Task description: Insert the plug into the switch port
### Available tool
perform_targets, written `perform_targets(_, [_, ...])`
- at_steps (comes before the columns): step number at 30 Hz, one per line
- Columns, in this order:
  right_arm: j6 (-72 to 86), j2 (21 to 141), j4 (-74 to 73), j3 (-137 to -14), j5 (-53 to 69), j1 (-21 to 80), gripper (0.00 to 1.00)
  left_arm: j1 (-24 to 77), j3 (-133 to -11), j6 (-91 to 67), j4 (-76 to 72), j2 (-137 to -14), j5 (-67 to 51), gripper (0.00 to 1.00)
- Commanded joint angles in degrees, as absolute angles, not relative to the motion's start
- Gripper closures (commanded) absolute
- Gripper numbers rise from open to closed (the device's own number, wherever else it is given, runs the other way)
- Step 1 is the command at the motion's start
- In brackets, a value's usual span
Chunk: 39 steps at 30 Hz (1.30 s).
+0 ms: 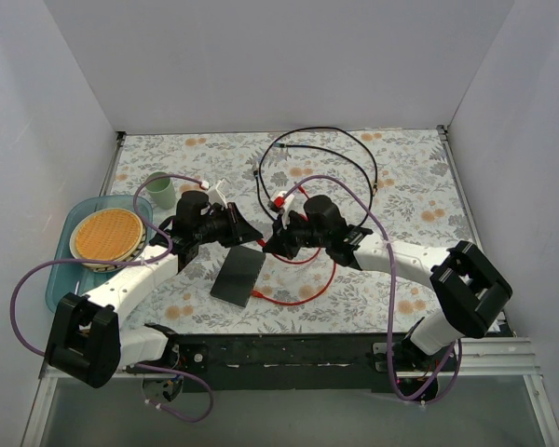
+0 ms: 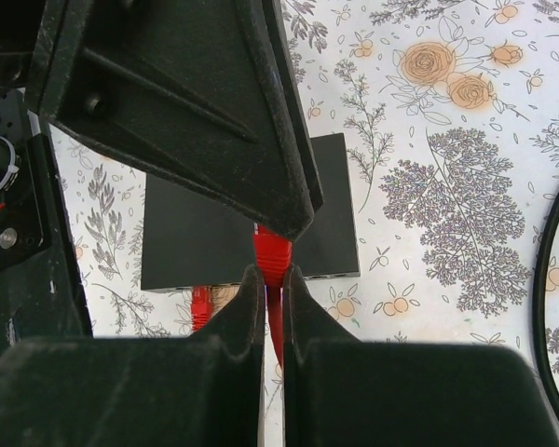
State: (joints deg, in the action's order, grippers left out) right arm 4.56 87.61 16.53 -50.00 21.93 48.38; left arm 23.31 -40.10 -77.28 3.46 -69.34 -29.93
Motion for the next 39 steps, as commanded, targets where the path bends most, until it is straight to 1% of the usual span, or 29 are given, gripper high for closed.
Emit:
perform_targets(1, [4.4,87.01,18.11,-52.03,19.6,48.69,0.99,23.55,-40.17,-76.55,4.04,-67.5,-29.89,0.85])
perform_targets(2, [4.22,86.92,17.67,-52.03,19.25,48.78,0.99,23.55,-40.34,-76.47,4.39,-67.5,-27.97,0.32])
perform_targets(5, [3.52,86.57,16.17,-51.68,18.64,48.78,0.99,23.47,-41.65,-76.55,8.43,-67.68,-22.43,0.02])
perform_targets(11, [2.9,84.55,14.6,-47.99,17.32,48.78,0.99,23.2,-42.01,-76.03,12.47,-66.54,-15.13,0.02])
perform_targets(16, [2.64,83.67,13.01,-45.18,17.75,48.78,0.99,22.15,-42.71,-74.88,16.78,-65.3,-4.95,0.02])
perform_targets(18, [2.46,83.85,12.57,-44.48,17.93,49.13,0.99,21.54,-42.71,-74.79,18.63,-65.48,-3.35,0.02])
perform_targets(24, [1.49,87.0,10.02,-44.12,16.97,52.46,0.99,20.57,-40.7,-76.63,20.04,-67.76,-1.94,0.03])
perform_targets(30, [1.76,90.17,9.93,-44.38,13.71,57.03,0.99,20.39,-37.44,-77.96,18.37,-68.64,-2.2,0.07])
perform_targets(39, [3.25,93.78,10.72,-44.47,11.34,59.77,0.99,20.3,-32.96,-79.28,16.0,-69.78,-4.12,0.12])
